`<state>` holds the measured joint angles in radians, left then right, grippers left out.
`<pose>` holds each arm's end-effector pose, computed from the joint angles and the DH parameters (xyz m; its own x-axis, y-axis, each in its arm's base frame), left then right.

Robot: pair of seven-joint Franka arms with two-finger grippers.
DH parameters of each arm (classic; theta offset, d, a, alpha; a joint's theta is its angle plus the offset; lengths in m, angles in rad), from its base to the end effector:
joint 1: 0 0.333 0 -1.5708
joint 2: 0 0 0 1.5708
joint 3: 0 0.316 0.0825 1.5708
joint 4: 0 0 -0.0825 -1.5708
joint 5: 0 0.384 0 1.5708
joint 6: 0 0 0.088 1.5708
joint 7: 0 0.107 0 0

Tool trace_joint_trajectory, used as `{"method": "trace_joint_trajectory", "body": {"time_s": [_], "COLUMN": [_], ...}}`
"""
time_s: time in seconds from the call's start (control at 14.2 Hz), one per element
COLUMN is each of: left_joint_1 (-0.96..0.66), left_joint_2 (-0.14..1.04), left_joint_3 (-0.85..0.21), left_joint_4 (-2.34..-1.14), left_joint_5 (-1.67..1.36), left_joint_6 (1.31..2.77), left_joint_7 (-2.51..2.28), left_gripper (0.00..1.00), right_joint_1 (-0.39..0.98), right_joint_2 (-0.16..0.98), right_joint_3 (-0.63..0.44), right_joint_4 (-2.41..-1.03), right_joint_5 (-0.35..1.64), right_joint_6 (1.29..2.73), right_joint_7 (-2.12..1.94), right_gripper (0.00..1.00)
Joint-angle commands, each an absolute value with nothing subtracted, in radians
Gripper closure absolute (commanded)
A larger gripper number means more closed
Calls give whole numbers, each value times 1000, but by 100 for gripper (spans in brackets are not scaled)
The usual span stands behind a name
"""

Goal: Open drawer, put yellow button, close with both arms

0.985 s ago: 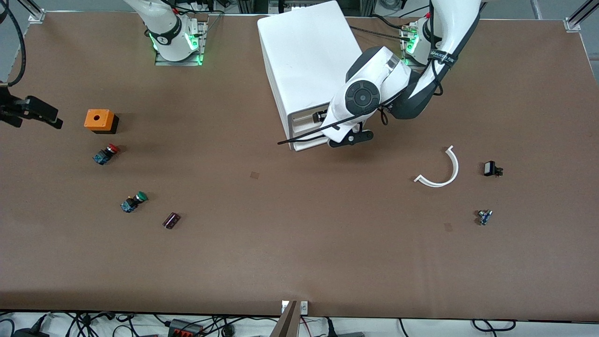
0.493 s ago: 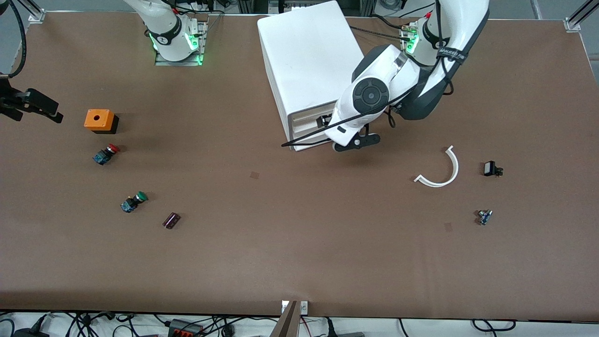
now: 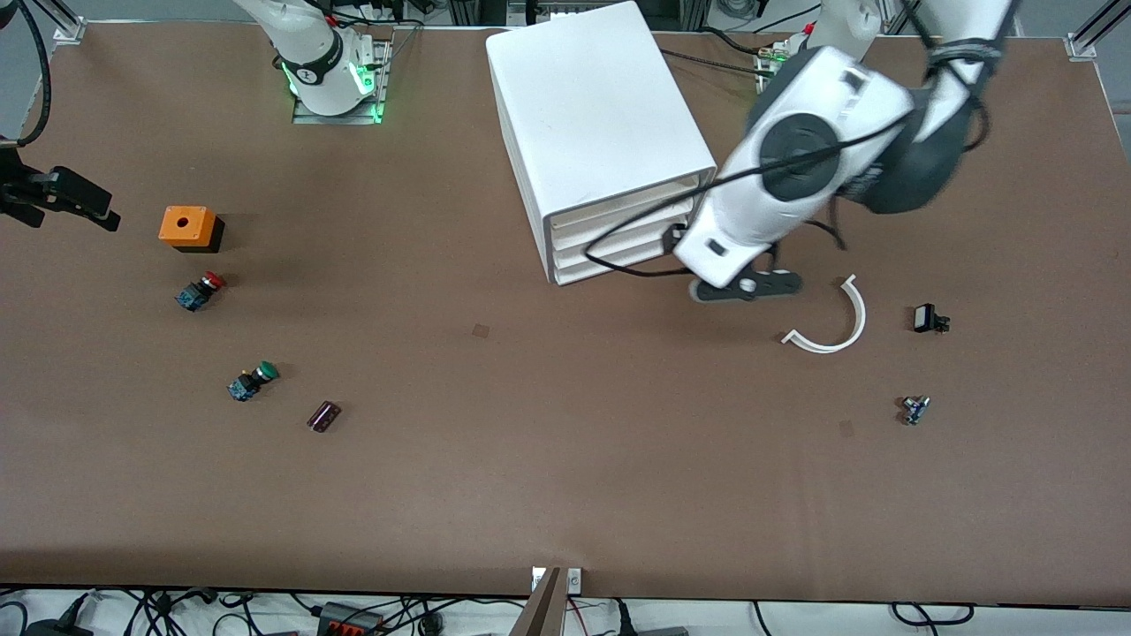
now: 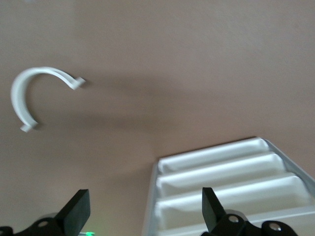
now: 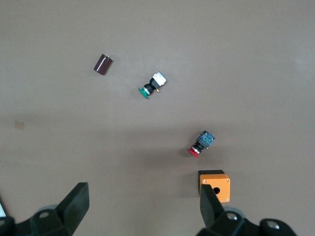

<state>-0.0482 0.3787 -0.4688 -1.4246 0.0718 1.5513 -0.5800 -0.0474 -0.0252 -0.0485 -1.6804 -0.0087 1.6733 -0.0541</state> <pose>0.5804 -0.2703 0.4833 0.9710 0.0697 -0.2289 0.0636 -0.9974 -0.0337 0.5514 -0.0542 0.5954 0.9990 -0.0409 0.0176 -0.0410 -0.9991 0.0084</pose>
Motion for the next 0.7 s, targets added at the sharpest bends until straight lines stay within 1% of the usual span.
{"method": "trace_joint_trajectory", "body": {"time_s": [0.0, 0.21, 0.28, 0.42, 0.49, 0.63], "left_joint_1": [29, 78, 80, 64, 51, 12], "left_joint_2": [377, 376, 361, 305, 263, 183], "left_joint_3": [-479, -477, -439, -332, -257, -146], "left_joint_4": [-1358, -1278, -1264, -1285, -1323, -1421], "left_joint_5": [152, 192, 187, 126, 80, 35], "left_joint_6": [1456, 1373, 1362, 1368, 1390, 1474], "left_joint_7": [-410, -252, -191, -82, -34, 23], "left_gripper": [0, 0, 0, 0, 0, 0], "right_joint_1": [-51, -51, -51, -51, -49, -49], "right_joint_2": [-43, -43, -43, -43, -43, -43], "right_joint_3": [-40, -40, -40, -40, -40, -40], "right_joint_4": [-1695, -1694, -1694, -1694, -1695, -1695], "right_joint_5": [-21, -21, -21, -21, -21, -23], "right_joint_6": [1667, 1667, 1667, 1667, 1667, 1667], "right_joint_7": [-51, -51, -51, -54, -54, -54], "right_gripper": [0, 0, 0, 0, 0, 0]}}
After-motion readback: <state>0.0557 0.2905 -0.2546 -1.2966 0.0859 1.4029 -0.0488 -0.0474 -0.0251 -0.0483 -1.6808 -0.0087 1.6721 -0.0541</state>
